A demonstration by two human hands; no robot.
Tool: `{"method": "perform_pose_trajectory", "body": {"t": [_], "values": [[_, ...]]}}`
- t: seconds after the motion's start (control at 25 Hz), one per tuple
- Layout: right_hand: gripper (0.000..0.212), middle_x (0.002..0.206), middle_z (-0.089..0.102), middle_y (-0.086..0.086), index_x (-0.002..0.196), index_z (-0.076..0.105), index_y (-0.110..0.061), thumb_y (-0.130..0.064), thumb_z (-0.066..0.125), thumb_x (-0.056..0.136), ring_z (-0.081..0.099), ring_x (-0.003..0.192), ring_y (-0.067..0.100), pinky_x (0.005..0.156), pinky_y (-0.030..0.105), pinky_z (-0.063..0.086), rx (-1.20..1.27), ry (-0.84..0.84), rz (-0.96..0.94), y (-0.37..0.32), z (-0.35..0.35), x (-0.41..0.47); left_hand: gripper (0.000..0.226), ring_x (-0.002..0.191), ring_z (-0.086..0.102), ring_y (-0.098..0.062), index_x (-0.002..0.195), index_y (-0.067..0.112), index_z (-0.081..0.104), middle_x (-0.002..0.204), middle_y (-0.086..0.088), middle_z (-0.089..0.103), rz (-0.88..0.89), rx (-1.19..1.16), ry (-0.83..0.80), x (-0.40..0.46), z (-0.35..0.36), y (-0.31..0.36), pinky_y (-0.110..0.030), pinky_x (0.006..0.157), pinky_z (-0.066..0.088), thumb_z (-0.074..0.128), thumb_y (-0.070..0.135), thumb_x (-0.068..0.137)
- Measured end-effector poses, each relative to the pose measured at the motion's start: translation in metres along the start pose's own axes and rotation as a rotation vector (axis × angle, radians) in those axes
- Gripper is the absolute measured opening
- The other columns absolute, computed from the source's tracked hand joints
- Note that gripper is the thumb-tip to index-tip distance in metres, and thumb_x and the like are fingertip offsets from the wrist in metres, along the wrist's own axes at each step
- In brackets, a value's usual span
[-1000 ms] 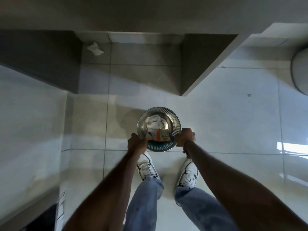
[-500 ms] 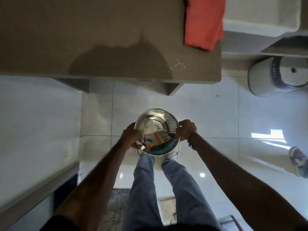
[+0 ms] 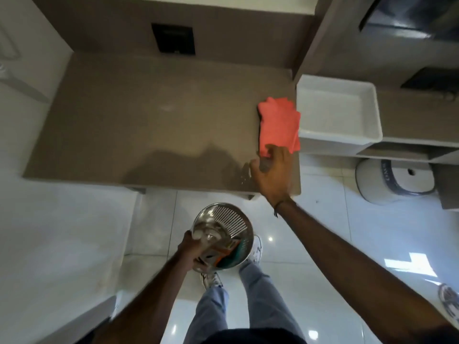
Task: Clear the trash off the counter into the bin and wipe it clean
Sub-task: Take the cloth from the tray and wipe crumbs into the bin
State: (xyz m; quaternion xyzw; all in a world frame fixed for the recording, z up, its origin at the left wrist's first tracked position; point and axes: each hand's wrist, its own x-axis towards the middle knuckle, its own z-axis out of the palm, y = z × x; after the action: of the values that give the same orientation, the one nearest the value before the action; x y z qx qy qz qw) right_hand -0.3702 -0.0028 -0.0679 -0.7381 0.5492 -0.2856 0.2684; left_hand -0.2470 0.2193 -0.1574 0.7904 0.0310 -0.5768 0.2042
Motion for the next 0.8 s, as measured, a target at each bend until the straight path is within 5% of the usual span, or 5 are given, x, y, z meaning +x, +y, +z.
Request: {"method": "perform_pose_trajectory", "body": {"t": [0.2, 0.32, 0.56, 0.8], "values": [[0.095, 0.159, 0.033, 0.016, 0.155, 0.025, -0.007, -0.057, 0.059, 0.082, 0.033, 0.146, 0.034, 0.121, 0.042, 0.026, -0.343, -0.284, 0.109, 0.017, 0.030, 0.125, 0.067, 0.119, 0.063, -0.058, 0.150, 0.016, 0.040, 0.147, -0.027, 0.052, -0.021, -0.138, 0.001, 0.005, 0.003, 0.009, -0.073, 0.083, 0.059, 0.073, 0.028, 0.093], [0.089, 0.168, 0.010, 0.018, 0.158, 0.009, -0.001, -0.043, 0.052, 0.093, 0.010, 0.156, 0.032, 0.127, 0.044, 0.007, -0.380, -0.368, 0.127, 0.040, 0.050, 0.146, 0.063, 0.106, 0.072, -0.053, 0.140, 0.012, 0.050, 0.136, -0.027, 0.063, -0.009, -0.151, -0.038, 0.007, 0.007, 0.013, -0.069, 0.076, 0.063, 0.078, 0.035, 0.089], [0.049, 0.154, 0.046, 0.017, 0.145, 0.050, -0.004, -0.014, 0.049, 0.097, 0.038, 0.147, 0.033, 0.123, 0.048, 0.025, -0.148, -0.277, -0.158, 0.076, 0.038, 0.101, 0.056, 0.101, 0.075, -0.049, 0.139, 0.011, 0.051, 0.131, -0.025, 0.067, -0.013, -0.164, -0.098, 0.013, 0.009, 0.017, -0.069, 0.075, 0.063, 0.075, 0.029, 0.091], [0.044, 0.147, 0.057, -0.002, 0.138, 0.056, -0.032, -0.020, 0.049, 0.096, 0.055, 0.130, 0.015, 0.115, 0.035, 0.041, 0.068, -0.662, -0.177, 0.033, 0.036, -0.033, 0.042, 0.096, 0.077, -0.050, 0.136, 0.011, 0.054, 0.126, -0.027, 0.071, 0.019, -0.197, -0.094, 0.006, -0.001, 0.020, -0.071, 0.081, 0.061, 0.066, 0.022, 0.097]]}}
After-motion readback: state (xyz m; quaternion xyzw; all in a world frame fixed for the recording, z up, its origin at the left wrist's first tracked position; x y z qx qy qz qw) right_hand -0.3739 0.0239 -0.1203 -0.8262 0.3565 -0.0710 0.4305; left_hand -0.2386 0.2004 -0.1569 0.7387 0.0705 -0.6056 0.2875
